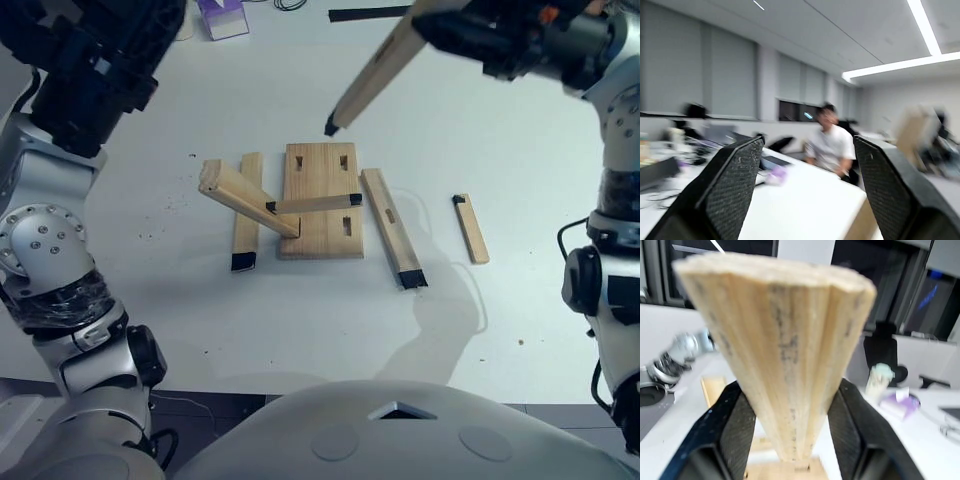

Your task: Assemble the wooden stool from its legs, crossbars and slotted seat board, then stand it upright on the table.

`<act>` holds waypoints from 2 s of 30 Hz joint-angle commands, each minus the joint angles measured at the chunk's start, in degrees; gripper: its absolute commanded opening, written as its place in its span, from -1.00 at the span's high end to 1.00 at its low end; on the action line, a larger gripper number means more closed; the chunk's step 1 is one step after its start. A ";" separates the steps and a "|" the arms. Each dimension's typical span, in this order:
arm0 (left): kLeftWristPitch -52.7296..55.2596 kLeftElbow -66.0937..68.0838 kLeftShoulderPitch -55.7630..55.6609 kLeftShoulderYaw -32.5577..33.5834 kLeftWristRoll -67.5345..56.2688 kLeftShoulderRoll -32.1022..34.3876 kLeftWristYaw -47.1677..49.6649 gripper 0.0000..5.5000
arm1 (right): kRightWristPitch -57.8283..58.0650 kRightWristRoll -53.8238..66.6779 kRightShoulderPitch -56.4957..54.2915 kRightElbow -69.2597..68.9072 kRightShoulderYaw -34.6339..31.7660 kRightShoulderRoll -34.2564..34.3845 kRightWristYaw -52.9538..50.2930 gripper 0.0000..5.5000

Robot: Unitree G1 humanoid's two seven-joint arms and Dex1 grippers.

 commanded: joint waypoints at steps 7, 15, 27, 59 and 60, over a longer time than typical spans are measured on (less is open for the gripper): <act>-3.14 0.12 1.88 5.13 -2.51 -6.02 11.92 -0.20 | -2.31 -1.25 12.26 -2.97 0.10 -4.67 6.20 0.27; -2.42 0.41 2.76 4.21 -2.23 -5.85 13.18 -0.20 | -0.70 1.39 19.59 -10.39 -1.24 -3.65 4.05 0.27; -1.59 1.00 2.66 3.72 -2.16 -5.28 13.97 -0.20 | -2.99 -0.15 20.73 -10.32 2.52 -1.86 5.00 0.27; -3.18 -2.59 7.57 0.62 -0.91 -10.29 15.58 -0.20 | -7.65 -4.60 17.86 -4.58 7.99 -3.13 11.40 0.27; -3.35 -2.49 7.50 0.32 -0.73 -10.48 15.63 -0.20 | -8.27 -5.31 17.84 -3.99 8.30 -2.95 11.17 0.27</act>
